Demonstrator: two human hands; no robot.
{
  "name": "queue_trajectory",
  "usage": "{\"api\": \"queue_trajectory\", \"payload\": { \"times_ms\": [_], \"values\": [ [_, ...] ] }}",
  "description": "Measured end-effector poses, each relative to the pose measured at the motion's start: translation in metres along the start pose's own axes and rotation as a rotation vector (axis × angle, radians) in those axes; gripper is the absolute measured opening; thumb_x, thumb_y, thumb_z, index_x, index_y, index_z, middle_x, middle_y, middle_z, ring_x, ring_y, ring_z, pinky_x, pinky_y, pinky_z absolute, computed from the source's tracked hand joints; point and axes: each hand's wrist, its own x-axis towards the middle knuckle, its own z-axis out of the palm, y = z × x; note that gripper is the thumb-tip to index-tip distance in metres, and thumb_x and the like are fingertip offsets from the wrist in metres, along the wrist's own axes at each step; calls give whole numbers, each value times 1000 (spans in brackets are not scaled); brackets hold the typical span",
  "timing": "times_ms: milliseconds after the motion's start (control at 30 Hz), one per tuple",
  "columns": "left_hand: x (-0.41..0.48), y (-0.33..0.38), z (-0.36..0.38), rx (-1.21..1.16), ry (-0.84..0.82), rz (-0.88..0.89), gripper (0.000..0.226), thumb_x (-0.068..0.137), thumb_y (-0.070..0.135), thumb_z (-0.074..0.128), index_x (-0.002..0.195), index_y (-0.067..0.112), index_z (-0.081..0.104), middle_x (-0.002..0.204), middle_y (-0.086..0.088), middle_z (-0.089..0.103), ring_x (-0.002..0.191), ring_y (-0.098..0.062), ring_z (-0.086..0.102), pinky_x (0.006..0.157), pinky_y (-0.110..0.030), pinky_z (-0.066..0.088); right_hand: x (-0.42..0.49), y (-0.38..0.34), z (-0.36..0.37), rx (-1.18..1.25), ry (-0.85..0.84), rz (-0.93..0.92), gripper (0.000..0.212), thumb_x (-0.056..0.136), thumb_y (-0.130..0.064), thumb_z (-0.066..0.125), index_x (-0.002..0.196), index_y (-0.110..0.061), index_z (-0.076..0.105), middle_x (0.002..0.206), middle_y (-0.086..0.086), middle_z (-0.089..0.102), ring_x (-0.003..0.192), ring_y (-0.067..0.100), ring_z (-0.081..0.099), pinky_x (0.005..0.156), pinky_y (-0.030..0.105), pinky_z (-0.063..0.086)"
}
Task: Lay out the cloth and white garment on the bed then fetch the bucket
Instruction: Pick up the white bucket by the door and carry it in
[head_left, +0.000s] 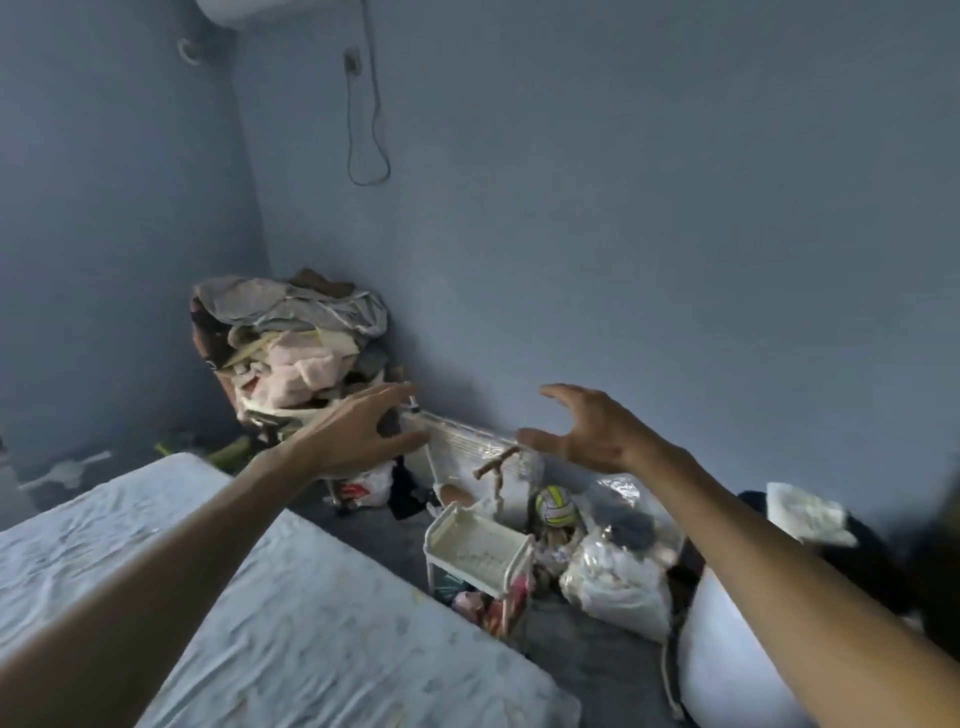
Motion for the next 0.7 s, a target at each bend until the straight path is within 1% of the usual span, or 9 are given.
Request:
{"api": "queue_trajectory", "payload": {
  "times_ms": [100,200,300,400,500,533,633,700],
  "values": [
    [56,67,42,-36,-65,139,85,88,79,56,160,36,38,163,6,45,146,-20,48,120,-36,36,-44,66,-26,-4,57,164,107,76,-91,54,159,-27,36,167,-5,36,151,18,38,122,46,34],
    [111,135,86,-71,-129,277,87,86,84,49,160,41,34,166,11,42,150,-17,44,124,-39,33,-87,130,-53,6,137,333,111,72,-94,54,159,-28,36,166,-7,38,150,16,39,122,45,35],
    [161,208,129,-125,-190,401,77,94,73,54,160,40,35,166,11,41,150,-16,41,124,-38,31,-134,194,-80,-3,195,473,111,71,-94,52,159,-29,34,167,-9,36,151,15,38,122,46,36],
    [203,281,169,-146,-236,517,76,94,73,54,160,41,34,165,14,40,150,-14,41,124,-38,31,-181,254,-105,-31,235,601,112,70,-97,48,159,-31,32,168,-9,33,151,17,37,121,48,37],
    [238,355,209,-196,-284,605,76,92,75,53,159,43,35,165,16,41,150,-13,41,124,-38,32,-227,307,-132,-24,312,725,120,63,-102,46,159,-31,33,168,-6,33,152,21,37,120,52,38],
    [247,380,222,-212,-303,636,77,91,77,53,158,44,35,165,16,41,149,-13,42,124,-39,33,-242,322,-141,-9,330,770,119,64,-101,48,159,-31,33,168,-6,33,152,22,37,119,53,38],
    [272,458,259,-231,-373,733,76,91,78,52,158,46,33,166,17,38,150,-15,40,124,-39,31,-291,363,-162,12,368,892,107,72,-93,55,159,-37,32,168,-5,34,151,25,39,115,55,42],
    [284,512,283,-224,-417,802,75,91,80,48,157,49,30,168,16,34,152,-18,38,125,-45,29,-324,385,-173,-1,406,969,103,75,-90,57,159,-37,32,167,-4,36,149,23,40,115,52,42]
  ]
}}
